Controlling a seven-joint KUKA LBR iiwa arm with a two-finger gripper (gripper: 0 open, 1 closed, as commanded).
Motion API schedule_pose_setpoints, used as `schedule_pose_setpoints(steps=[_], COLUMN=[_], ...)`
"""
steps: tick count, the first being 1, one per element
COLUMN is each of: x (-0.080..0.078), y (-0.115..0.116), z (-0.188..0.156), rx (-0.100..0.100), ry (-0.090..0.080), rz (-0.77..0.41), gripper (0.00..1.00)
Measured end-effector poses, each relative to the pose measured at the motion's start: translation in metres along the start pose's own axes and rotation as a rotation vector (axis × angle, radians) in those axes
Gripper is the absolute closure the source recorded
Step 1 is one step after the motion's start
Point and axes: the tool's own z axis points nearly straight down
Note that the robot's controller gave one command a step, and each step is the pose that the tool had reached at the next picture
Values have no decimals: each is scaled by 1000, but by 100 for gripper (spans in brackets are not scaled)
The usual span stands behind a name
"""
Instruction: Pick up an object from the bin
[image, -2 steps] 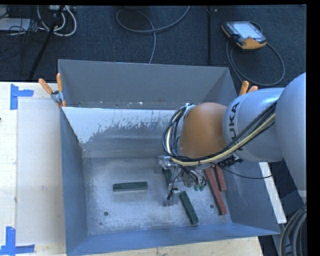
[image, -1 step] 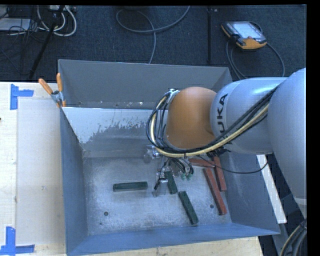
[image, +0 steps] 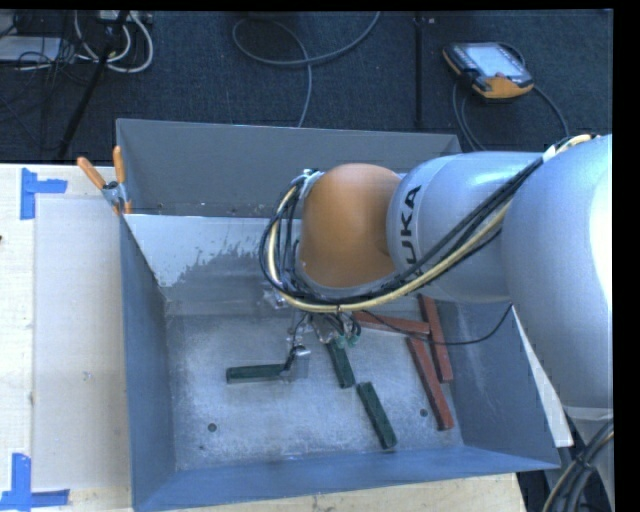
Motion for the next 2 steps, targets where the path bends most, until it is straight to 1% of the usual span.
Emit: schedule_pose_setpoints(steps=[1,2], x=[35,-25], y=[66,11], z=[4,31], rx=[1,0], ry=[10,4], rz=[19,279], gripper=[0,100])
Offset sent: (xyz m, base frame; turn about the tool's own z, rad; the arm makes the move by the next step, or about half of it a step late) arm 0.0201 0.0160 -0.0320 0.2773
